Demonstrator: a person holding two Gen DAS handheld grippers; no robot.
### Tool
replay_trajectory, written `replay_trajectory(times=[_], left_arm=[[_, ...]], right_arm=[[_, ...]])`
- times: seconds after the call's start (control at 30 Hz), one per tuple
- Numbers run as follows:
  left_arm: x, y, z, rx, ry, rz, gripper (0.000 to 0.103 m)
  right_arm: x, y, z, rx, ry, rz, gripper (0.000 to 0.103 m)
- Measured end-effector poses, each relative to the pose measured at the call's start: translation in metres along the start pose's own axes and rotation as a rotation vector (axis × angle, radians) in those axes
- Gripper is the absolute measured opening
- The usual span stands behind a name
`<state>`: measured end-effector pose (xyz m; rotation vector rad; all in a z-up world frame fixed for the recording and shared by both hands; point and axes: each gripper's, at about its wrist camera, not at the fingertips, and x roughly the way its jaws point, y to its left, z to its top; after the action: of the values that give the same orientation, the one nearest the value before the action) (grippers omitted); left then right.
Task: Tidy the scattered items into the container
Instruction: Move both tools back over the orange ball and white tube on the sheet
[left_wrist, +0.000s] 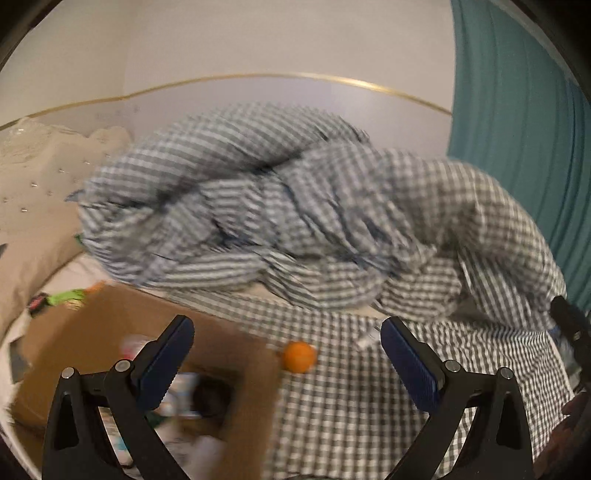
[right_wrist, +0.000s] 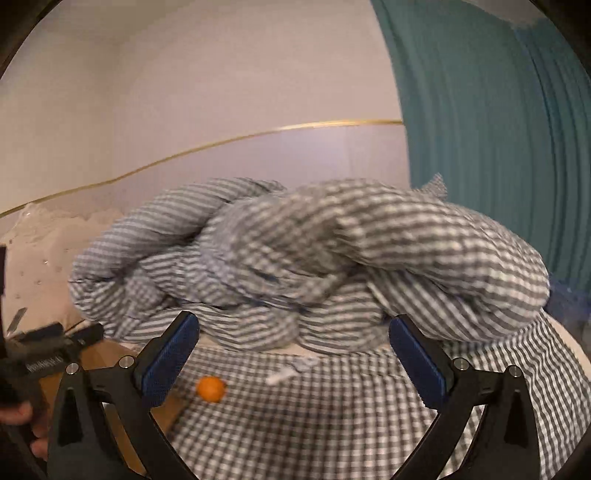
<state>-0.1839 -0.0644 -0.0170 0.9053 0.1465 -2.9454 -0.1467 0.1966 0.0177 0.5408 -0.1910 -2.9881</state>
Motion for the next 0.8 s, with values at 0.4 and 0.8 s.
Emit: replay_trajectory(times=[0.4,0.8], left_arm=[[0.129,-0.058,-0.049,0.043,0.127,0.042,0.103],[0.201,-0.056,-0.082,0.056,0.178,0.104,0.103]], right_arm=[[0.051,-0.049,-0.044,0.049,0.067,-0.029,0.103],[0.085,-0.056,-0.071,0.012,0.115,-0.037,0.103]])
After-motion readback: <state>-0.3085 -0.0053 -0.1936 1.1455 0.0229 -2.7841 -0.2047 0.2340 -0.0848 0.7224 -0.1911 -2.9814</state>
